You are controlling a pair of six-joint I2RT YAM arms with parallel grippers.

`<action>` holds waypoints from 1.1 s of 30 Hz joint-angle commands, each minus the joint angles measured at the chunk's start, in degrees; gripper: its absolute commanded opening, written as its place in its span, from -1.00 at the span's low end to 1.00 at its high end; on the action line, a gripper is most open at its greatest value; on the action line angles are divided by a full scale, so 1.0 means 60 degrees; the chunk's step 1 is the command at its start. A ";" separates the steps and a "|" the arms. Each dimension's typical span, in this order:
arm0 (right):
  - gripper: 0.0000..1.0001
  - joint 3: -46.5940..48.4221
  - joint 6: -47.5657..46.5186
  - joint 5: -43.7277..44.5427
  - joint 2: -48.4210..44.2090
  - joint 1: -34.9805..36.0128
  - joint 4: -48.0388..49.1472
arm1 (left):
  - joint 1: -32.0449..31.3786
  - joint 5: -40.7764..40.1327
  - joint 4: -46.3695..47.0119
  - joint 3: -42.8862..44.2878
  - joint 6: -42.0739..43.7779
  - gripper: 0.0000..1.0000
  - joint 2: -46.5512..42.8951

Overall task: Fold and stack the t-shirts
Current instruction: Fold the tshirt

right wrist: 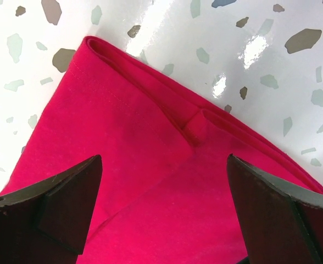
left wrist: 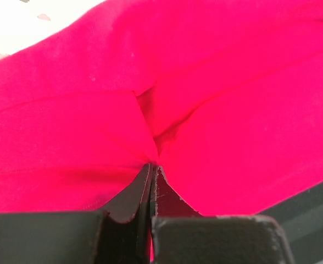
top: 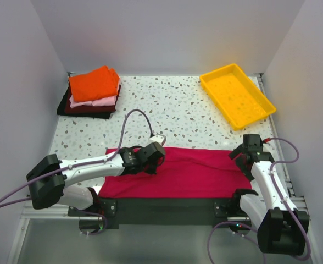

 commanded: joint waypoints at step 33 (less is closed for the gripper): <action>0.23 -0.0562 0.0859 0.0478 0.0294 -0.0093 0.0762 | -0.0049 -0.0379 -0.2054 0.0508 0.0336 -1.00 -0.0365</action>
